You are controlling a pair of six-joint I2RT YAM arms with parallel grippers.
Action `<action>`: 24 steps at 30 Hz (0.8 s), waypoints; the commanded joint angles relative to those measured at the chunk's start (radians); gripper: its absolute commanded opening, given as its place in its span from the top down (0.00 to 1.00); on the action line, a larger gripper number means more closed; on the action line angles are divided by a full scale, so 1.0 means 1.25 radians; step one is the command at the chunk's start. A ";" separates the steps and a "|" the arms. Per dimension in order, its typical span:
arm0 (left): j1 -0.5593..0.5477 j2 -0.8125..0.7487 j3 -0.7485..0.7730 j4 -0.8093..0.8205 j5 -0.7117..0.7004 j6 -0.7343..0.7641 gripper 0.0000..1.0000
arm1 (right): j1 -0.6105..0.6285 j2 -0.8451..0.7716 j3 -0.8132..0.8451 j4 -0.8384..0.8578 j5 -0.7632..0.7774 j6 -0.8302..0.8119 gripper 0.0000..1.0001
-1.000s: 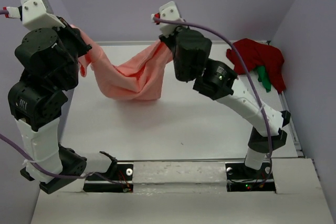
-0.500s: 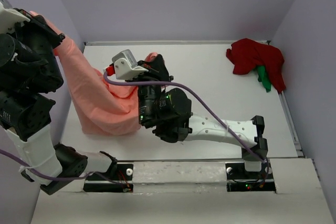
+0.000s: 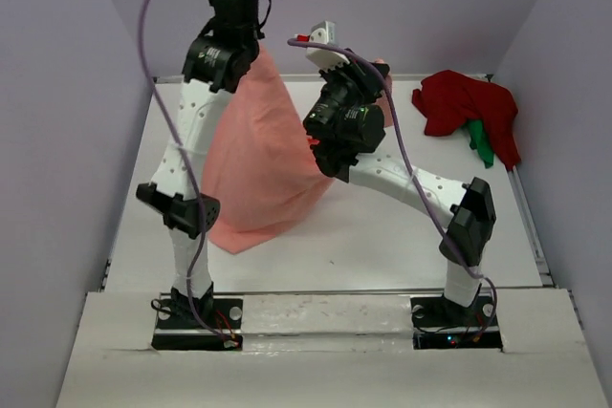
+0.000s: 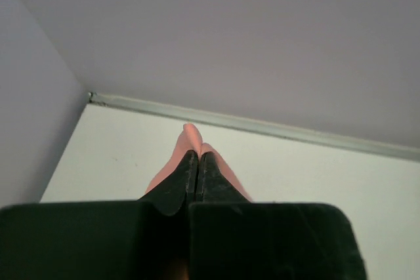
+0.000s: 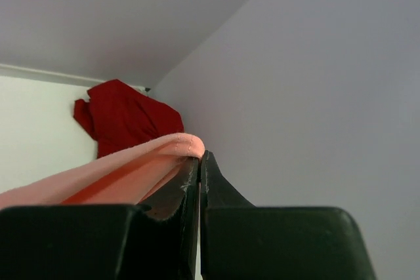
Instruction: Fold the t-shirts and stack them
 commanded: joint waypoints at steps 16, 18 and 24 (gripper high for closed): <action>0.040 -0.006 -0.039 0.020 0.040 0.039 1.00 | -0.014 -0.199 0.451 -1.137 -0.518 1.056 1.00; 0.041 -0.016 -0.043 0.024 0.031 0.038 1.00 | -0.007 -0.198 0.418 -1.128 -0.509 1.039 1.00; 0.046 -0.066 -0.040 0.018 -0.026 0.047 1.00 | 0.057 -0.165 0.355 -1.042 -0.453 0.910 1.00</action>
